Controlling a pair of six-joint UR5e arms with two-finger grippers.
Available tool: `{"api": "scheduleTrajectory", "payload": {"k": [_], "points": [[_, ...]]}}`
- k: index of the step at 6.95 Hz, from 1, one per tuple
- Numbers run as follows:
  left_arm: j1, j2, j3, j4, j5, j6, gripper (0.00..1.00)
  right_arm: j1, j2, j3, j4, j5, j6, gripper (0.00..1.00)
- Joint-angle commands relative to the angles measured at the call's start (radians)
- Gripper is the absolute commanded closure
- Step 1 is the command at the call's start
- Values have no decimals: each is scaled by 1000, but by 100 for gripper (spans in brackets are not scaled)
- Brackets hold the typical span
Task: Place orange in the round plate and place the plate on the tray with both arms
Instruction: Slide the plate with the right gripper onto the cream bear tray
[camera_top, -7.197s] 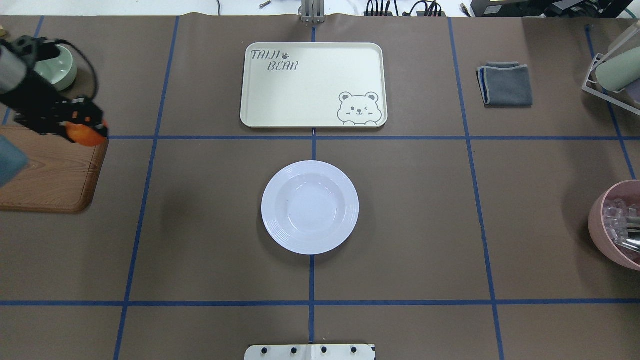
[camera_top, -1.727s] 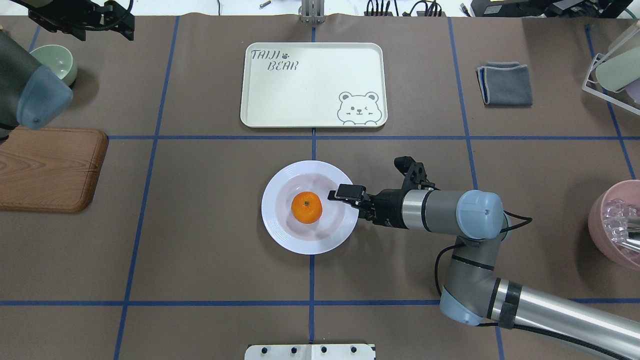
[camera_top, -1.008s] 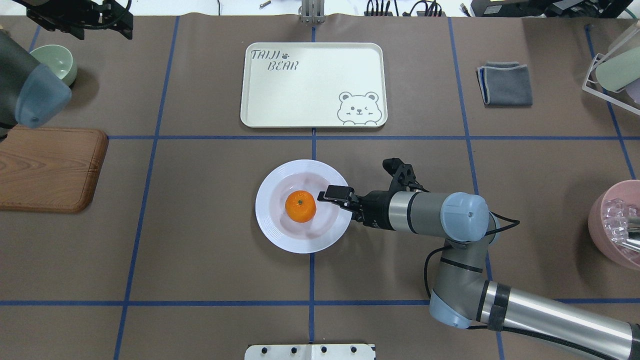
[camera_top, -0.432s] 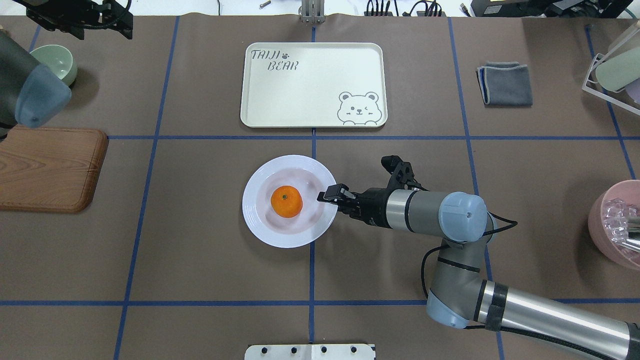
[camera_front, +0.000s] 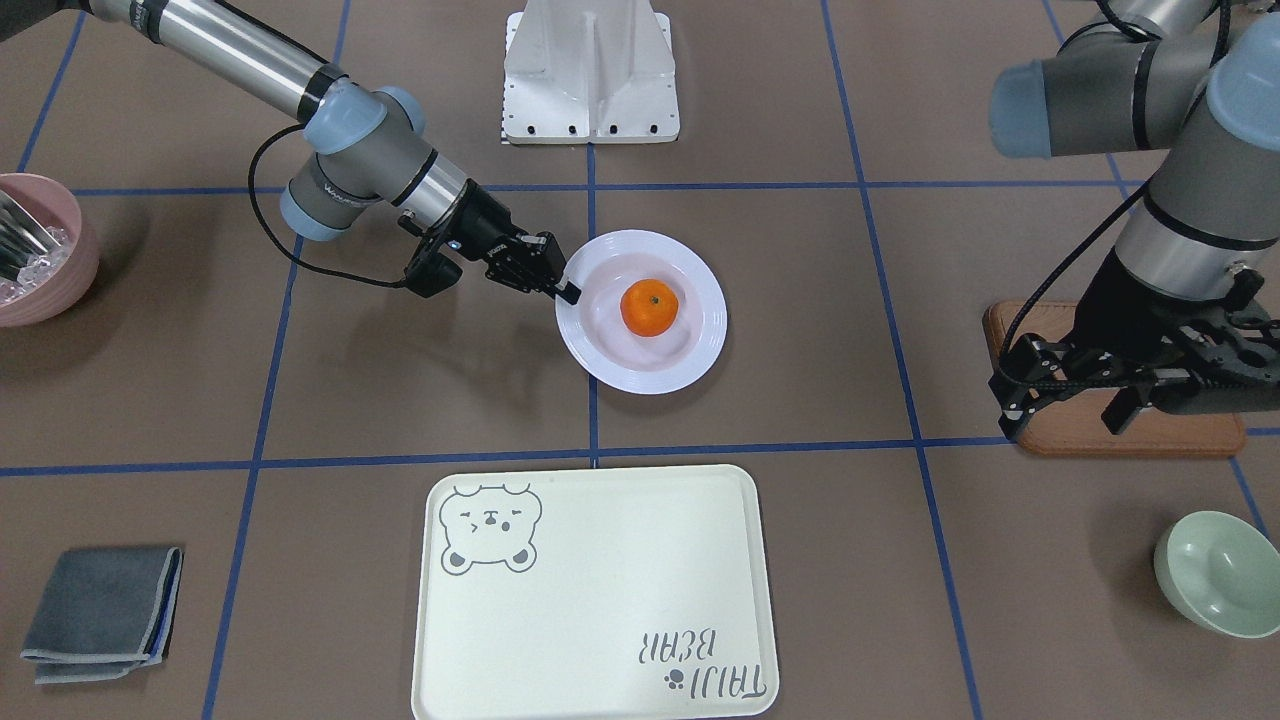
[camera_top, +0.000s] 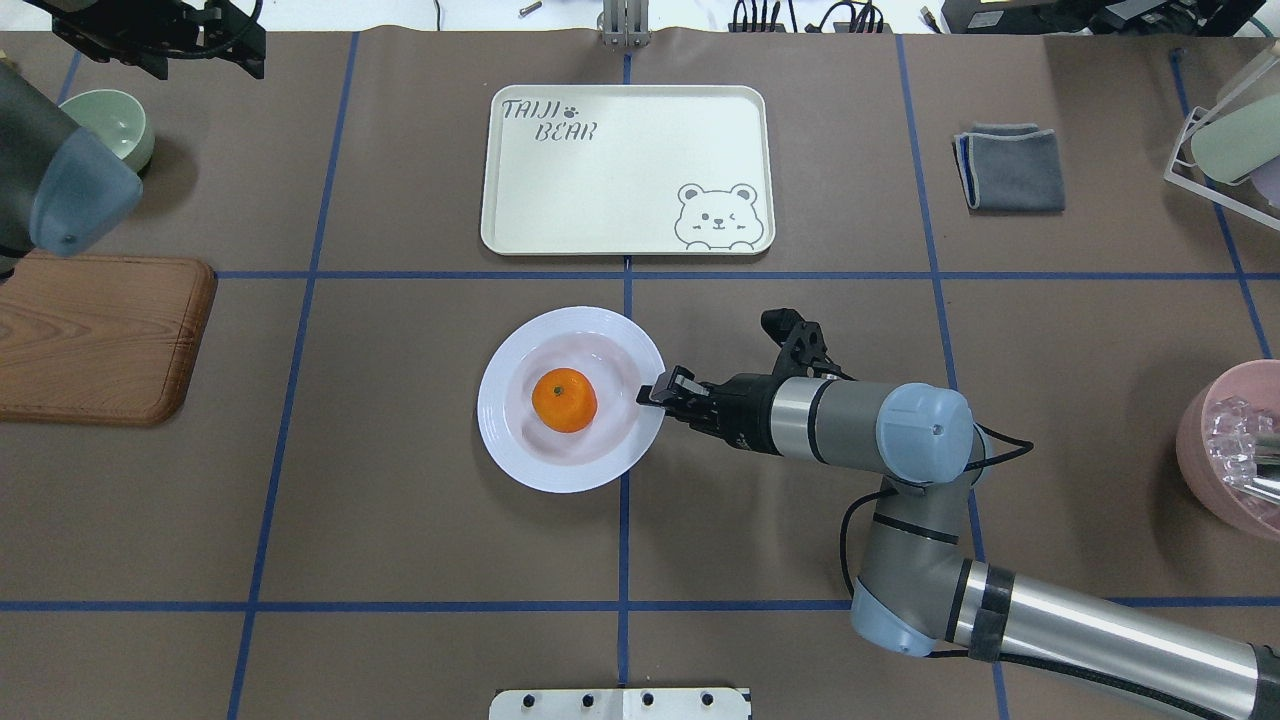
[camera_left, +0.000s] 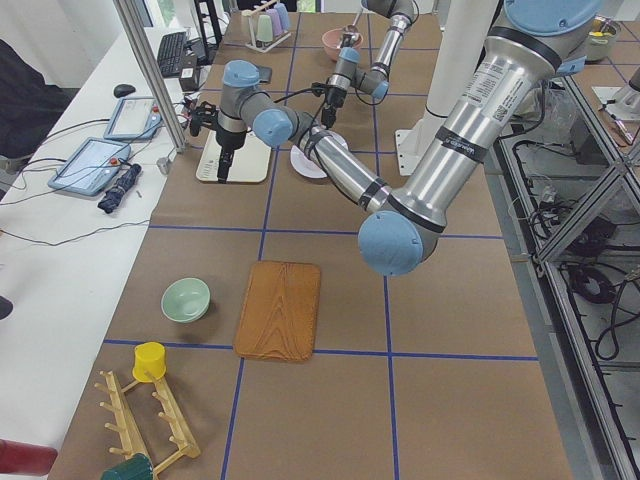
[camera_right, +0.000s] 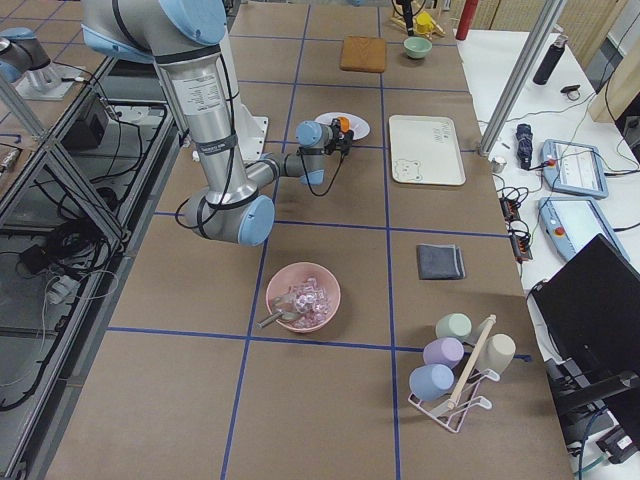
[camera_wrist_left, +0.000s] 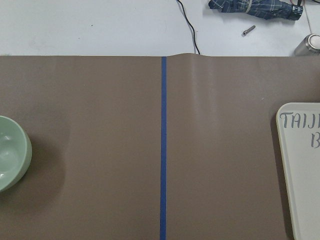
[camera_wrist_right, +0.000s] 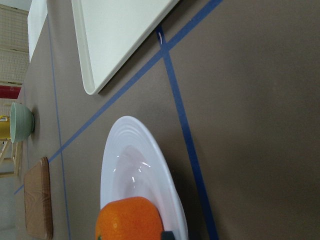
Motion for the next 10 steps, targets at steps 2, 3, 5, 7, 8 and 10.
{"api": "scheduleTrajectory", "payload": {"k": [2,3,5,7,8,10], "points": [[0,9,-1,0,0,0,1,2,37,10,5,-45,76,100],[0,9,-1,0,0,0,1,8,49,10,5,-62,78,100],[0,10,-1,0,0,0,1,57,71,10,12,-85,119,100],[0,10,-1,0,0,0,1,124,74,7,9,-172,213,100],[0,9,-1,8,1,-2,1,153,106,-22,3,-197,265,100],[-3,27,2,8,3,0,1,181,214,-202,0,-296,305,100]]}}
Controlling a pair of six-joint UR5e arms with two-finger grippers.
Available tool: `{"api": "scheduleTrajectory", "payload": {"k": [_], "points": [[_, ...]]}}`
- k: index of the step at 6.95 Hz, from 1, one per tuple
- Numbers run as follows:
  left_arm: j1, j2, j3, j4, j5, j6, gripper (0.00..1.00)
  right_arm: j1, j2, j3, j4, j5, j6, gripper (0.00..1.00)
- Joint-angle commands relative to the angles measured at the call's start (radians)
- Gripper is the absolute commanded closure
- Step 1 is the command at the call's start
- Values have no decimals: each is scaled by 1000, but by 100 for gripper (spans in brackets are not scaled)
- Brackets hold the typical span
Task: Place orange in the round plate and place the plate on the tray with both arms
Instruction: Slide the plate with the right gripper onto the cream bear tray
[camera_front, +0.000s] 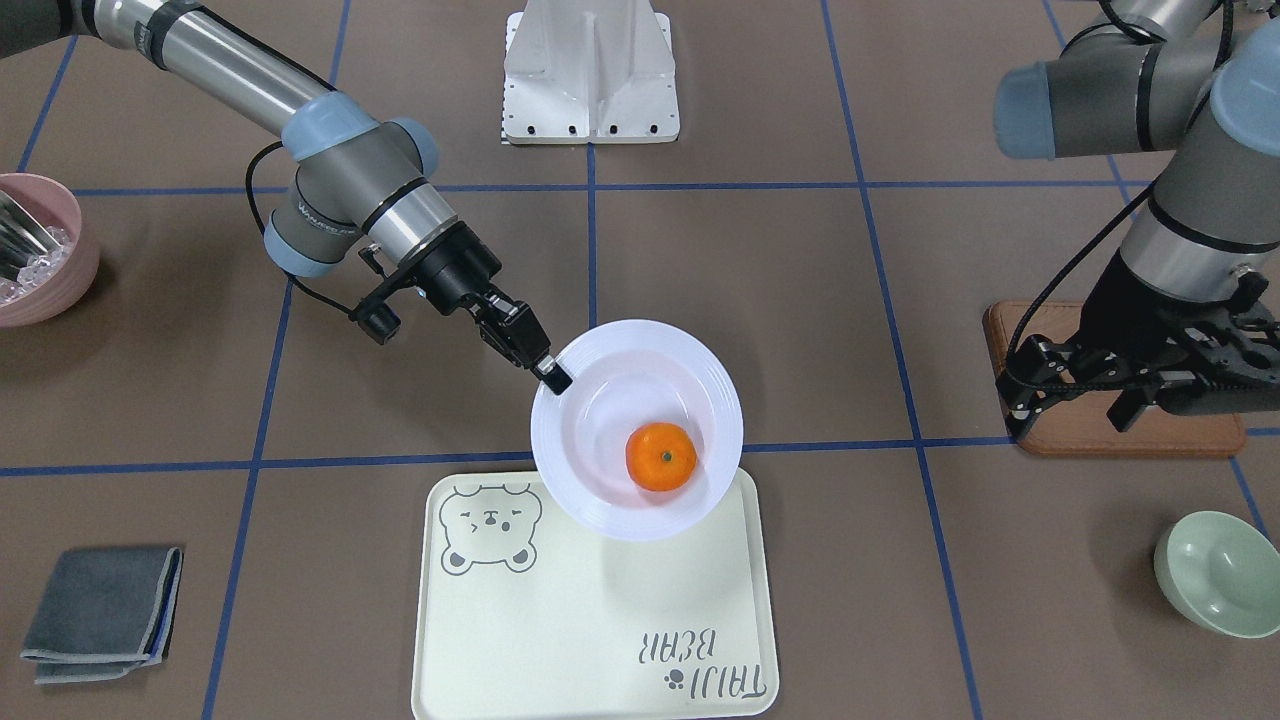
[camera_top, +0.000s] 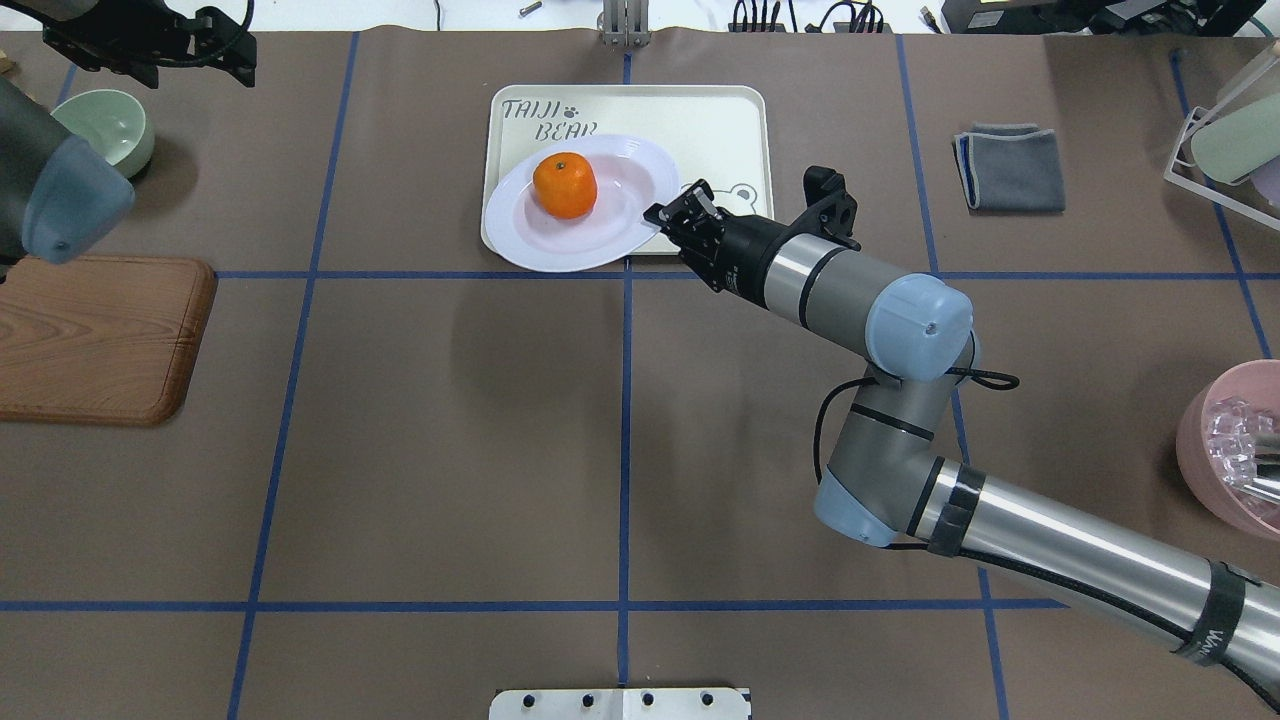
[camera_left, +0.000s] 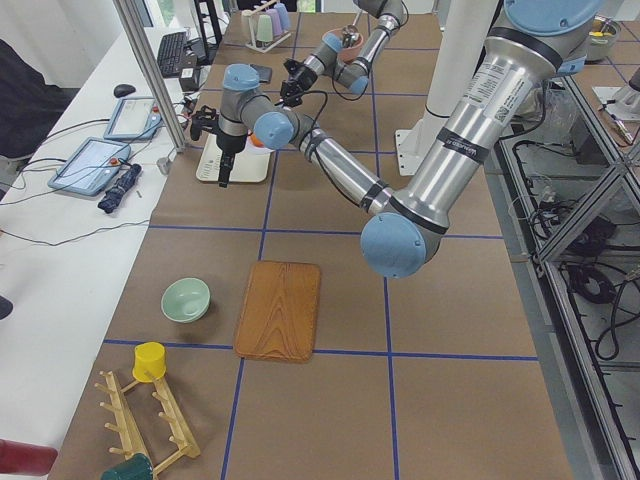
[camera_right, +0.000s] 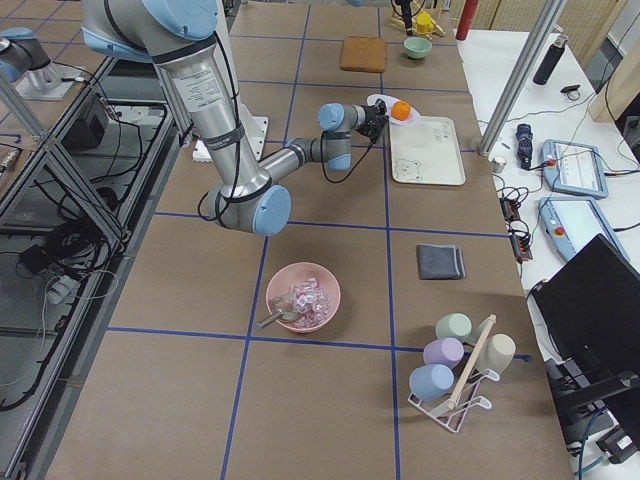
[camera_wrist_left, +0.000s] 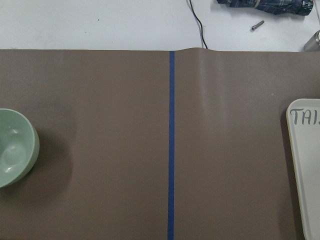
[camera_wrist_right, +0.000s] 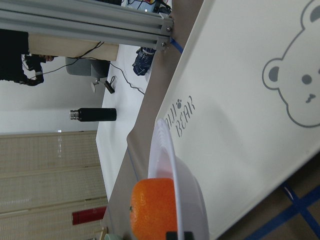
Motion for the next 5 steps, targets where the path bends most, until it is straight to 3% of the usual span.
{"api": "scheduleTrajectory", "payload": {"k": [1,2,5], "points": [[-1,11,2,1,1,1,1,50,131,-197,-10,-53,75,100],[-1,11,2,1,1,1,1,59,163,-271,-10,-53,83,100],[-3,11,0,1,3,0,1,58,203,-375,-18,-50,84,100]]}}
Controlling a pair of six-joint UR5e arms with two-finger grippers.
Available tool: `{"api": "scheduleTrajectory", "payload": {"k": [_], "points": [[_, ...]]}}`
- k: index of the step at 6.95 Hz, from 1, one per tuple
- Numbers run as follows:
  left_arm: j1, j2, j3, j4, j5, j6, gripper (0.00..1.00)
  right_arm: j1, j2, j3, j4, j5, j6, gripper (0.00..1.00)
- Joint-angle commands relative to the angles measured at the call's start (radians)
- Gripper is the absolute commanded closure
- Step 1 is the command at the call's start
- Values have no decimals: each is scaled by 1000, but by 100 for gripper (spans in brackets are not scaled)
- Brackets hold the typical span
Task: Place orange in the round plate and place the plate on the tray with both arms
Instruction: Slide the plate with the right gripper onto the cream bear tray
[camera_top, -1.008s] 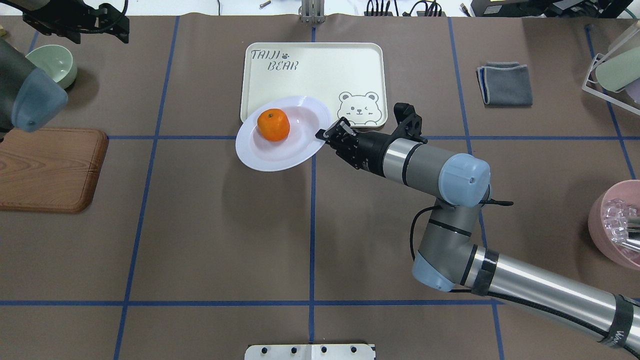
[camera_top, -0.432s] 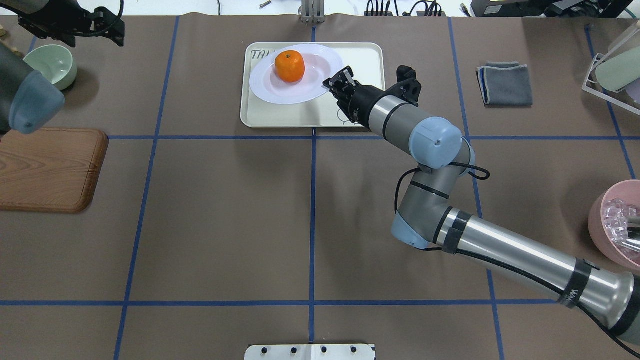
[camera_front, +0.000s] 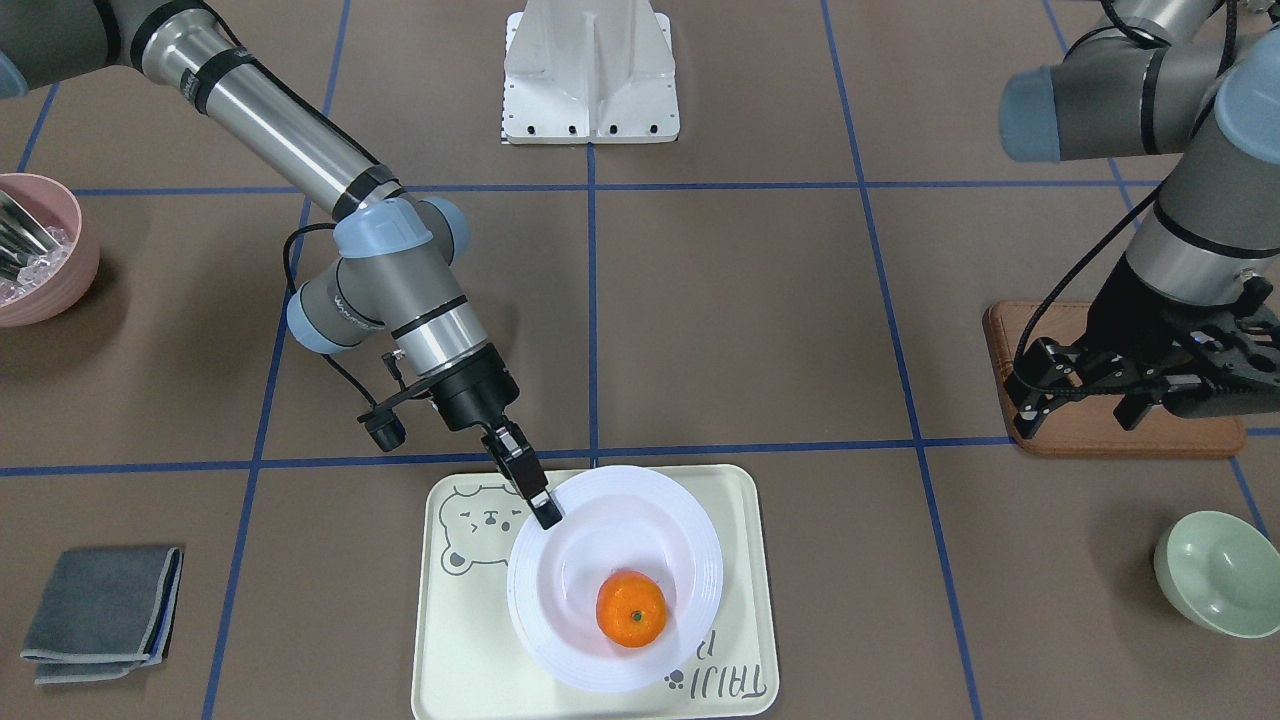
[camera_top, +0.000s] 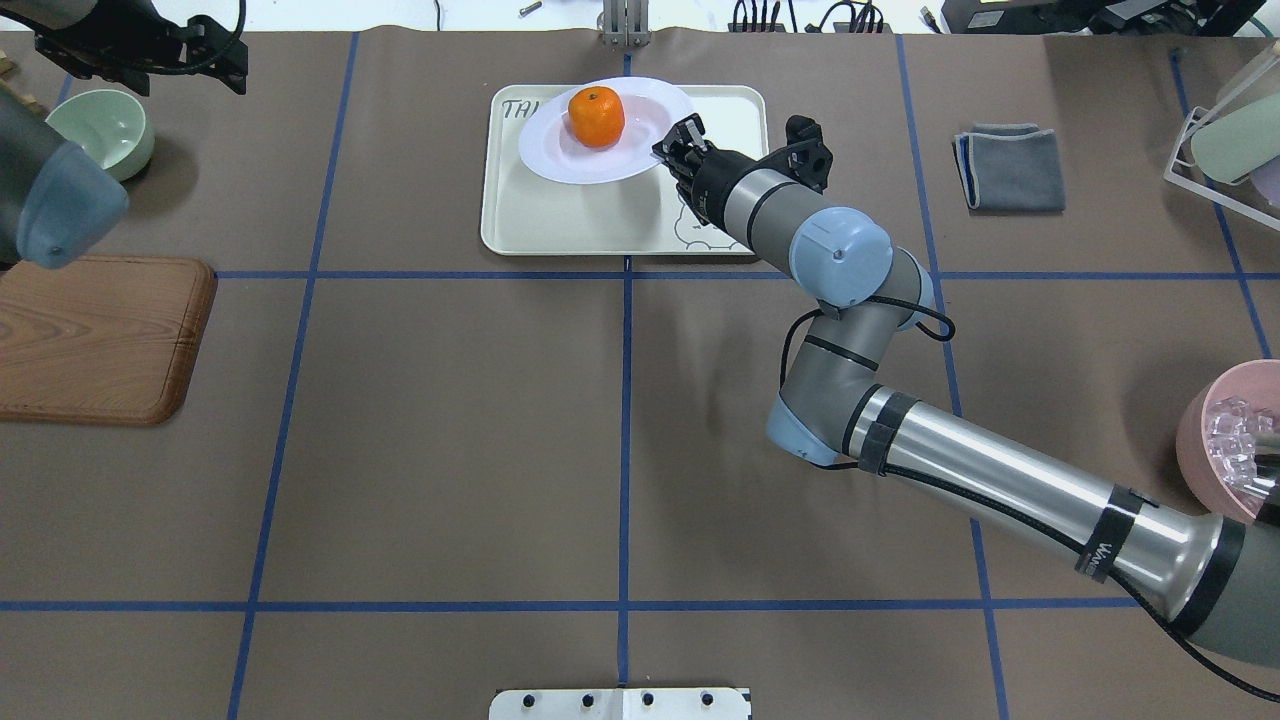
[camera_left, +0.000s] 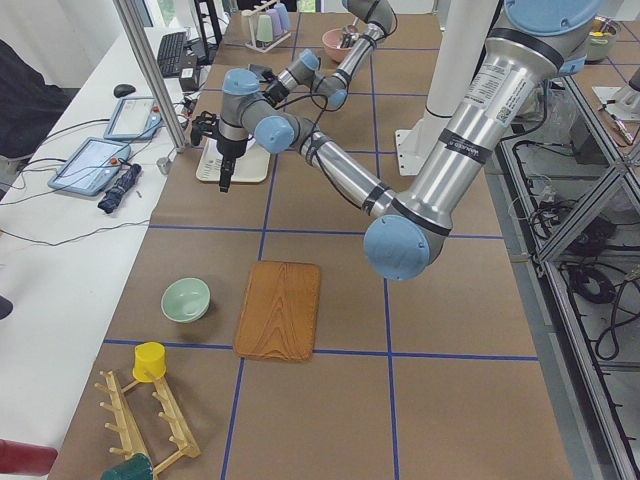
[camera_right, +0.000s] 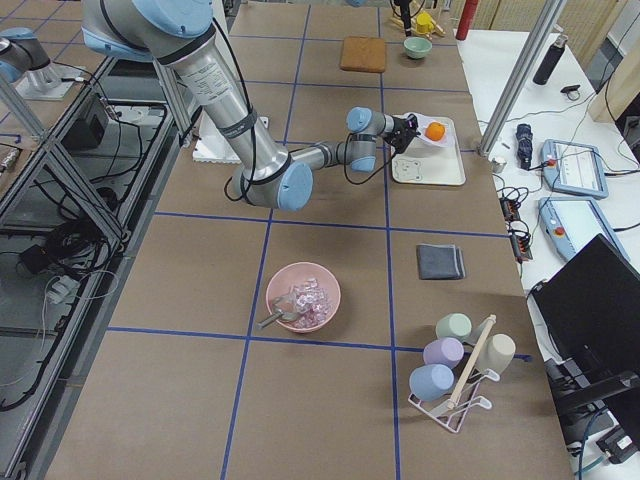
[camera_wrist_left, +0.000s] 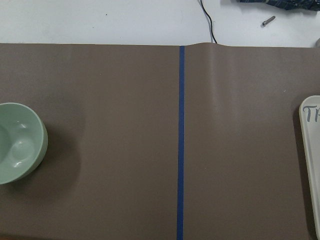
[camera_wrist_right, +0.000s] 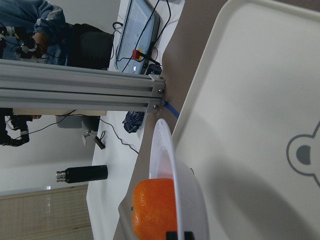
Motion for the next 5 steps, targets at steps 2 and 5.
{"api": "scheduleTrajectory", "payload": {"k": [2,5], "points": [[1,2,1,0,1,1,1,0,18,-44,-5,24,3,93],[-1,5,3,-2,1,-1,1,12,-34,74,-219,132,-202,0]]}}
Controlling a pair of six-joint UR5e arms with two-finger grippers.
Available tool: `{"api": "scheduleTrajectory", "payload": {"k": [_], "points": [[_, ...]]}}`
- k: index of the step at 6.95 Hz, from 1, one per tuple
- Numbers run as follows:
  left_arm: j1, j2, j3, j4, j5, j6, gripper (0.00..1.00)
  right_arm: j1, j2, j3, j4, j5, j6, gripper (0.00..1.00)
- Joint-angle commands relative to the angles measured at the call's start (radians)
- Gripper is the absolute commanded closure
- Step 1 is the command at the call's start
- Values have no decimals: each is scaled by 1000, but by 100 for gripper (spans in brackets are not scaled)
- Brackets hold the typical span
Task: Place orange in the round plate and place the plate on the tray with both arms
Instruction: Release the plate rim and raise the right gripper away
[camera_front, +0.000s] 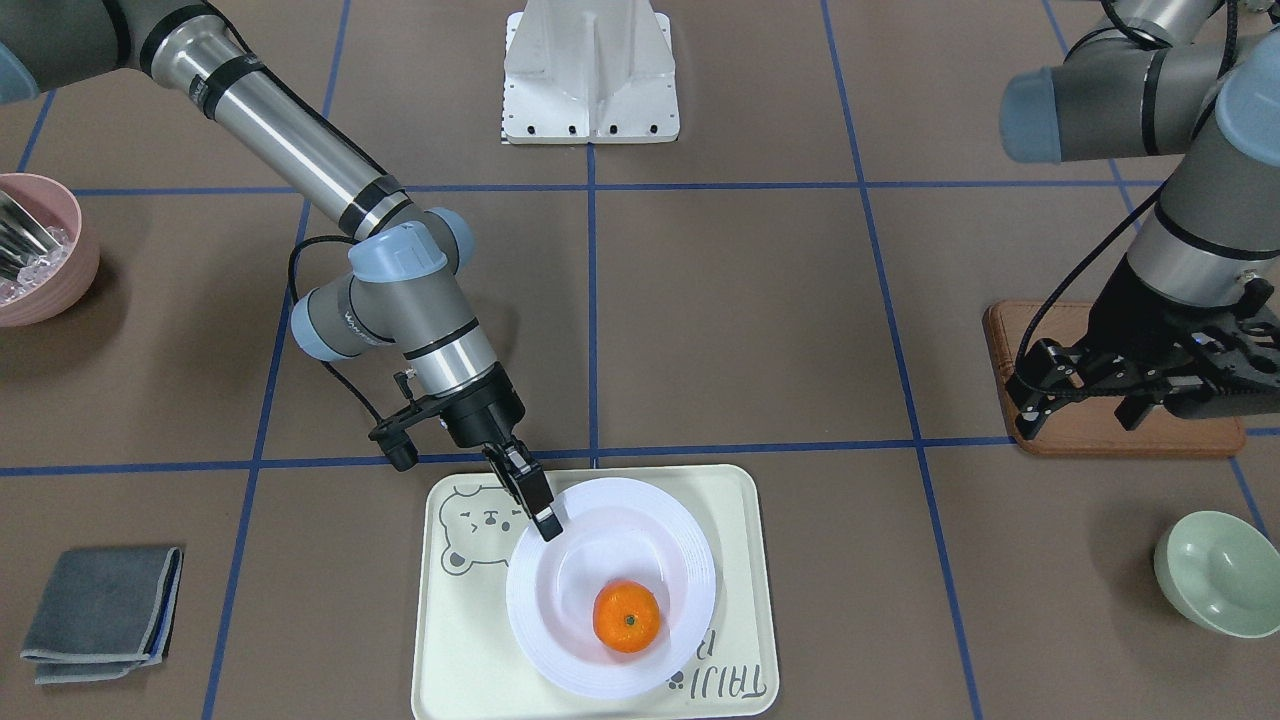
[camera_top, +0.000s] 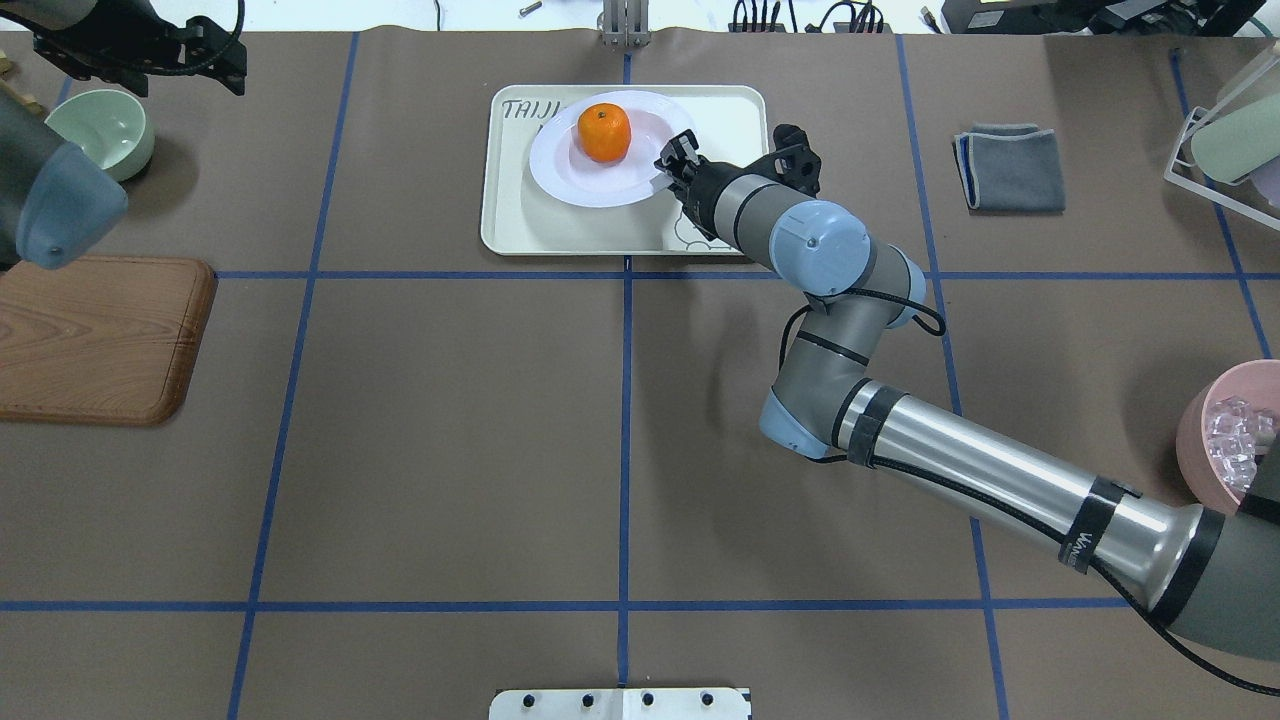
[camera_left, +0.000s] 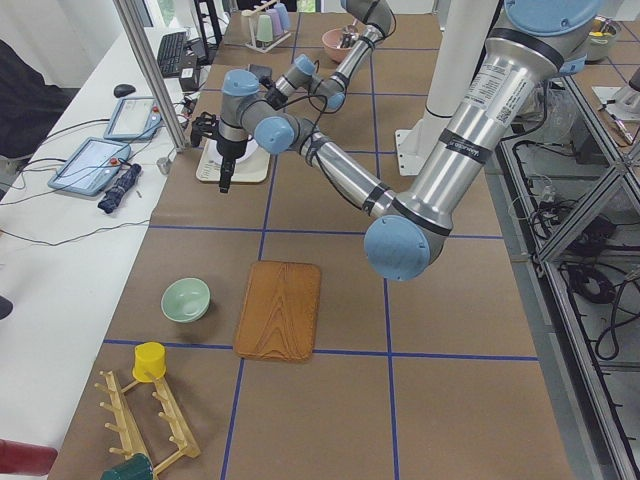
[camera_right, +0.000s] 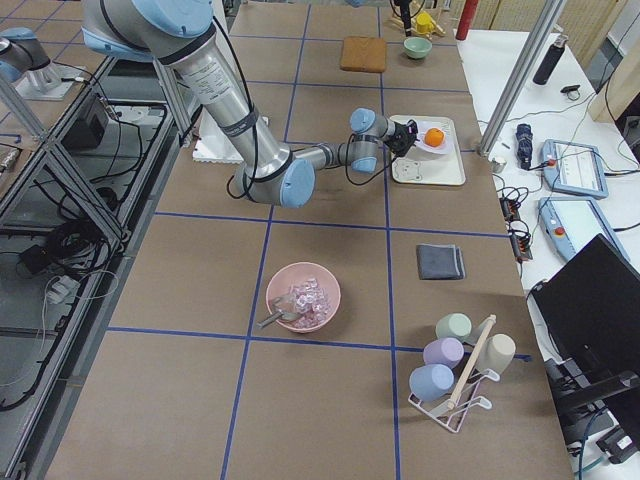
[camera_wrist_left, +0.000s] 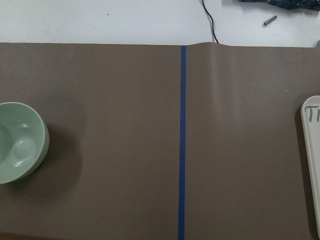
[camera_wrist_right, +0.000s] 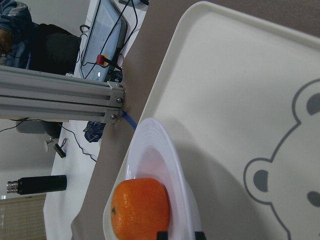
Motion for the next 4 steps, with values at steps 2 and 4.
{"api": "scheduleTrajectory", "payload": {"k": [2,4], "points": [[-1,16,-3,-1,-2,0,1,127,-105,292,-430,354,-279,0],[-1,39,-13,-10,-4,1,1,250,-204,476,-745,572,-673,0]]}}
